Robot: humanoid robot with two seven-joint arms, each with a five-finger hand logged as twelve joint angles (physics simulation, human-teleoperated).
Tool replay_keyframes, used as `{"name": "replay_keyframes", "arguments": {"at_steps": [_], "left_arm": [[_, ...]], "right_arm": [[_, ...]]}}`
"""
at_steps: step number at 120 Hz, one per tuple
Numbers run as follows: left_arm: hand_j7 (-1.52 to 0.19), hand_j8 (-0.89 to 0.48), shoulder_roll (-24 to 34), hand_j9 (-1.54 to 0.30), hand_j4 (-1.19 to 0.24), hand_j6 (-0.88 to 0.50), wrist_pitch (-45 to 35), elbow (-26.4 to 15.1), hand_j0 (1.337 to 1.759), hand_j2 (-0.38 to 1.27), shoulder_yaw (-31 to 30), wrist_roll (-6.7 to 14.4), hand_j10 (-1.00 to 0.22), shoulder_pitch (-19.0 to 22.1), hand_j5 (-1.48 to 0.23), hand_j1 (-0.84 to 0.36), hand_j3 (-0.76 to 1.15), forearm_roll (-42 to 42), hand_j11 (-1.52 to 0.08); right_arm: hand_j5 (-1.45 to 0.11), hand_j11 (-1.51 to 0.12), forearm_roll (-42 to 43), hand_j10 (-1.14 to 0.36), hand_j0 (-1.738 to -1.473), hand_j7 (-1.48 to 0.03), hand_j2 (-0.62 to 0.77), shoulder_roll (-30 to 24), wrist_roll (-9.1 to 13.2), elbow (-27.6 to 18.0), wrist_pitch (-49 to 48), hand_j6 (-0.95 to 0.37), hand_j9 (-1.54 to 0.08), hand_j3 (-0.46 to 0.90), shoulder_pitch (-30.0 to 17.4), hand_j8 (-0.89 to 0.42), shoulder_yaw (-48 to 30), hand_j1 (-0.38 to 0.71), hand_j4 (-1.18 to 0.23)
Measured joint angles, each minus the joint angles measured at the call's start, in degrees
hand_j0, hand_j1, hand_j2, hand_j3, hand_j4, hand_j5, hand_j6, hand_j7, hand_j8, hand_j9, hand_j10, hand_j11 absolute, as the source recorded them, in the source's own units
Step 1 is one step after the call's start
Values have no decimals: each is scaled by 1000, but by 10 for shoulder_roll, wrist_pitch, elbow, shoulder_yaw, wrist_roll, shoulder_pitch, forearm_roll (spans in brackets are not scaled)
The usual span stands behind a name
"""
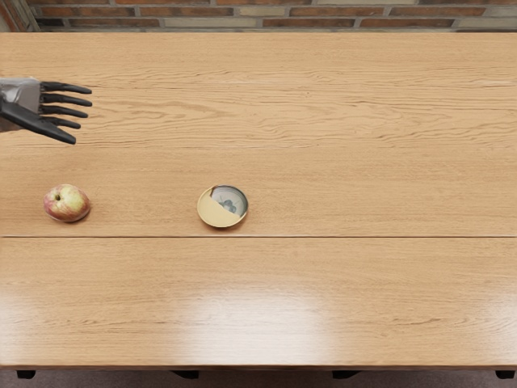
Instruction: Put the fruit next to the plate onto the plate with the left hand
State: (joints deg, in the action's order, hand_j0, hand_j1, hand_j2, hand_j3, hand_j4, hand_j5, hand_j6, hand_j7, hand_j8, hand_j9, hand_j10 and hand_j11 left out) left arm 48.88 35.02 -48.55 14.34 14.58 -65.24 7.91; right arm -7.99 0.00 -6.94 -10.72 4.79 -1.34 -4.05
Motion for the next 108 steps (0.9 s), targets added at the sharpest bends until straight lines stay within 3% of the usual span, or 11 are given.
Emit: {"name": "replay_keyframes", "arguments": {"at_steps": [17, 38, 47, 64, 81, 108], "left_arm": [[-319, -246, 4, -319, -246, -246, 0, -12, 1658, 50, 0, 11, -246, 0, -319, 55, 0, 5, -319], [-320, -246, 102, -319, -247, -247, -2, -176, 1658, 50, 3, 22, -246, -25, -320, 55, 0, 67, -319], [-320, -247, 128, -320, -247, -247, -51, -238, 1658, 50, 3, 25, -247, -24, -320, 55, 0, 117, -320], [-320, -249, 134, -320, -249, -250, -177, -295, 1658, 51, -14, 90, -249, -37, -321, 56, 0, 173, -320], [-322, -251, 133, -322, -251, -252, -295, -314, 1658, 51, -144, 147, -251, -163, -322, 55, 0, 193, -321], [-323, -254, 82, -323, -253, -254, -466, -353, 1658, 52, -346, 194, -253, -254, -324, 54, 0, 196, -323]], "right_arm": [[-45, -45, 0, -35, -1658, -45, -7, 0, -2, 0, 0, -35, -45, 0, 0, -35, -1, -307, -35], [-45, -45, 0, -35, -1658, -45, -7, 0, -2, 1, 0, -35, -45, 0, 0, -35, -2, -307, -35], [-45, -45, 0, -35, -1658, -45, -7, 0, -2, 1, 0, -35, -45, 0, 0, -35, -2, -308, -35], [-45, -45, 0, -35, -1658, -45, -7, 0, -2, 1, 0, -35, -45, 0, 1, -35, -3, -308, -35], [-45, -45, 0, -35, -1658, -45, -7, 0, -2, 1, 0, -35, -45, 0, 1, -35, -3, -308, -35], [-45, -45, 0, -35, -1658, -45, -7, 0, -2, 1, 0, -35, -45, 0, 1, -35, -3, -307, -35]]}}
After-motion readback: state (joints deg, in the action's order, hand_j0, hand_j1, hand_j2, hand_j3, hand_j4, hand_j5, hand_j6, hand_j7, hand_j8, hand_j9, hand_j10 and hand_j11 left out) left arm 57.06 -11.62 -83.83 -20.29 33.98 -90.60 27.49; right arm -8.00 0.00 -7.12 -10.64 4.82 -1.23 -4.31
